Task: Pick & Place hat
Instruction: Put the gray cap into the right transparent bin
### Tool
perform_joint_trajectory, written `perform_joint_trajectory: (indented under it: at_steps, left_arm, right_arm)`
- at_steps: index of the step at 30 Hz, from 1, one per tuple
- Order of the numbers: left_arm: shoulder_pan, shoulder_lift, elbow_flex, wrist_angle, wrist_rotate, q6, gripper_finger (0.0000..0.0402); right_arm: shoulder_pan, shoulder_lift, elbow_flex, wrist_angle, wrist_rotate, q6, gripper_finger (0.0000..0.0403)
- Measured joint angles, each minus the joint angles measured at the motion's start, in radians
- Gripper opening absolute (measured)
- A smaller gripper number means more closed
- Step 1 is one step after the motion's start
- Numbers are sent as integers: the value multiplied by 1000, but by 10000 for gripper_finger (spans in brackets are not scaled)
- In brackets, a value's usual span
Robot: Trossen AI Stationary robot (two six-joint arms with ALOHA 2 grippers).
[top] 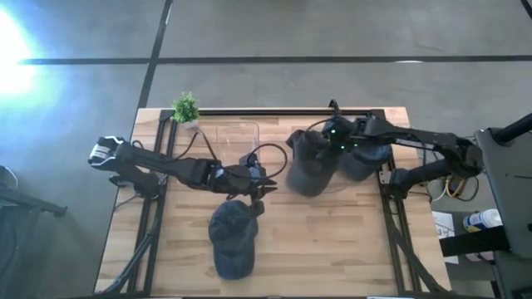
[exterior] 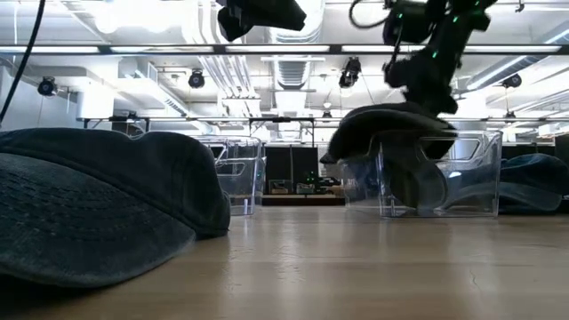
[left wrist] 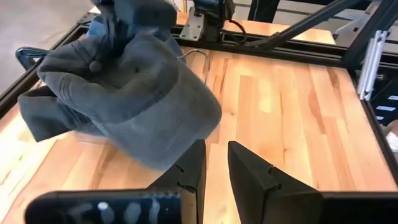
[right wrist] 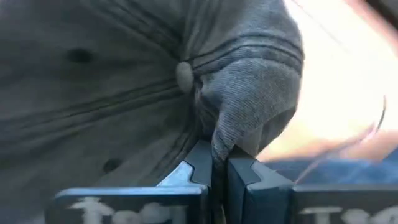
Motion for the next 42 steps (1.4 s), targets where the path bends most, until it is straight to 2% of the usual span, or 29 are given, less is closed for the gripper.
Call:
perform_joint_trajectory:
  at_steps: [3,7,10,16,24,27,29,34,37,42]
  left_arm:
    - [0,0,0,1,-18,0,62]
    - [0,0,0,1,-57,-2,62]
    - [3,0,0,0,-63,-1,62]
    - [9,0,0,-19,-65,-1,62]
    - [33,0,0,-24,-65,-1,62]
    - [37,0,0,-27,-64,-1,62]
    - [40,0,0,-32,-64,-1,62]
    - [47,1,0,-31,-62,-4,62]
    - [50,1,0,-32,-62,-17,62]
    - [50,1,0,-32,-63,-26,62]
  right_arm:
    - [-3,43,-7,50,134,-55,8]
    - [-20,92,8,93,173,-185,9]
    - [-23,124,21,96,255,-205,14]
    - [-25,152,32,95,200,-207,46]
    - [-20,174,12,82,166,-249,126]
    - [-15,192,18,100,56,-267,149]
    - [4,202,32,134,9,-291,158]
    - [34,220,39,189,12,-397,167]
    - [29,258,41,192,-22,-404,172]
    - [39,305,45,181,-7,-394,181]
